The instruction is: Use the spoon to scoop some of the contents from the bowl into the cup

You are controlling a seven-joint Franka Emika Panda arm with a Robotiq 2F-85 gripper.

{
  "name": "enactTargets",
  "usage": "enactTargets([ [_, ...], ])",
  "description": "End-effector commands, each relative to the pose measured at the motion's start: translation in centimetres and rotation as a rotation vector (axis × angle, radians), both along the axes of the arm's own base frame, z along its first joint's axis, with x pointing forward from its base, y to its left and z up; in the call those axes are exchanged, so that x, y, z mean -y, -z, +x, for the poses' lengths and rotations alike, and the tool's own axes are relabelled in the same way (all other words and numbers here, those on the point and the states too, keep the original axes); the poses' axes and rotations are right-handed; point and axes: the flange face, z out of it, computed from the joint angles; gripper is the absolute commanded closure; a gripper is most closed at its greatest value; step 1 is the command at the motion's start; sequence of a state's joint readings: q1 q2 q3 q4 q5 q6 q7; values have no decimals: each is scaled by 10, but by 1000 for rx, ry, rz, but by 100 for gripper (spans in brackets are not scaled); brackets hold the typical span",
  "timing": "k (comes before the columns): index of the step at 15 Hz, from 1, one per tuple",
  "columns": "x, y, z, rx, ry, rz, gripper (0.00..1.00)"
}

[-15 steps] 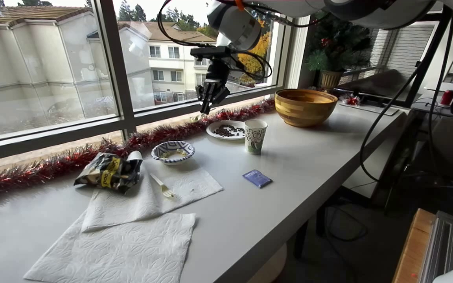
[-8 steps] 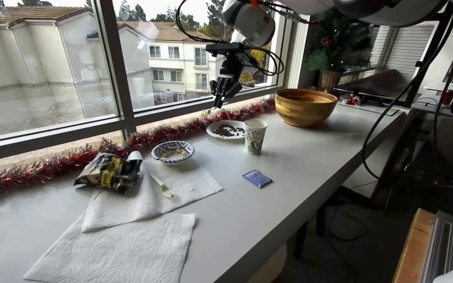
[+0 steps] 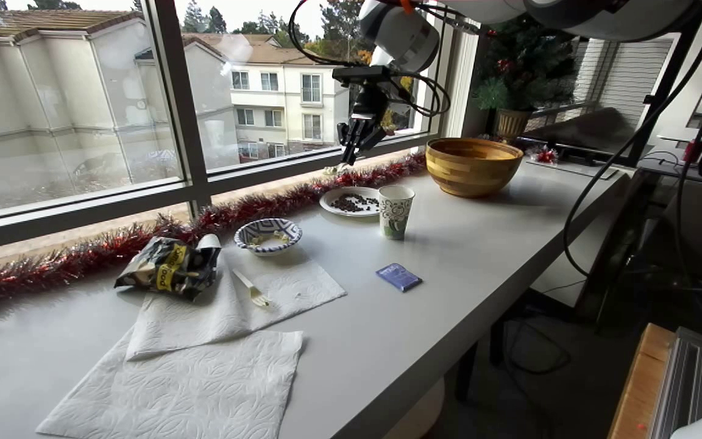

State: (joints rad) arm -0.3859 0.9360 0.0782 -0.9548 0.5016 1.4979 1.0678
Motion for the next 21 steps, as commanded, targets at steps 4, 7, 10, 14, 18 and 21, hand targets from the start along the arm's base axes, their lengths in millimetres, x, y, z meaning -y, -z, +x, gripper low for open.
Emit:
enactTargets([
  [4, 0, 1, -2, -11, -21, -24, 97],
  [7, 18, -1, -15, -43, -45, -60, 97],
  [10, 39, -7, -29, -65, -54, -84, 97],
  [14, 69, -15, -43, -77, -45, -125, 97],
  [18, 89, -19, -55, -110, -45, -173, 97],
  [21, 97, -16, -60, -141, -47, -211, 97],
])
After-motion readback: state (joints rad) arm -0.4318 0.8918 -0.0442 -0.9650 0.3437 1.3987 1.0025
